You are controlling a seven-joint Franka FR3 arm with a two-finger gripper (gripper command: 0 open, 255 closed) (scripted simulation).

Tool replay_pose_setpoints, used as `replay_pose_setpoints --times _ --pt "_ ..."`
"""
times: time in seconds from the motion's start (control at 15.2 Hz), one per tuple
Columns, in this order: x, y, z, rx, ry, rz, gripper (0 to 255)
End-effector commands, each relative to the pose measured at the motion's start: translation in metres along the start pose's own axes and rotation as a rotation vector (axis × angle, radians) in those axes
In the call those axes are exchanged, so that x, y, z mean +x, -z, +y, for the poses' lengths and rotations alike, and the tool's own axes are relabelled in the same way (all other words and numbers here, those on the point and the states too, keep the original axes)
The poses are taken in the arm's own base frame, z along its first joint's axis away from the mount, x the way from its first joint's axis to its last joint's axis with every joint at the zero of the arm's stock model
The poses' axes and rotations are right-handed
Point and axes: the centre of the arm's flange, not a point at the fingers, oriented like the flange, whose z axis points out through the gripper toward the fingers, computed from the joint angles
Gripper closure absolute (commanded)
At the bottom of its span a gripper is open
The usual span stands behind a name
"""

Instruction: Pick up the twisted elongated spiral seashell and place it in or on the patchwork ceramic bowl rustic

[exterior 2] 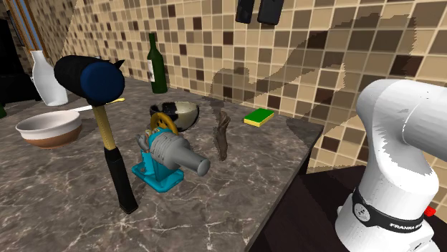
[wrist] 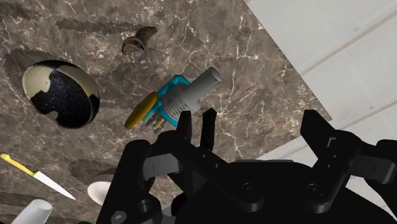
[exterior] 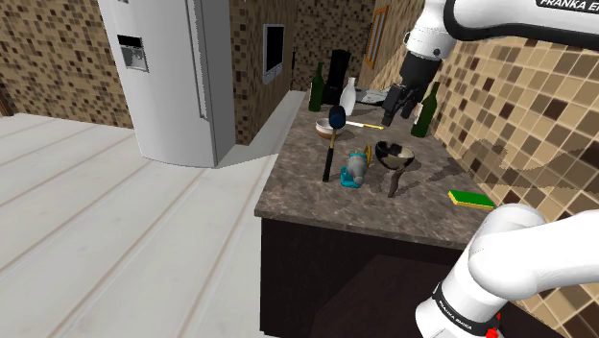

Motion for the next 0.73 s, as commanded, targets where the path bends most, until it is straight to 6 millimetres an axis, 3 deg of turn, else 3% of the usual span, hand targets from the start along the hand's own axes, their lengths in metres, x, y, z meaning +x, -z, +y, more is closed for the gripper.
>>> replay_pose_setpoints --times 0.0,0.66 --pt "0.0 0.0 0.0 0.0 0.0 0.0 0" --pt "-0.007 -0.104 0.068 -0.078 0.064 -0.05 0"
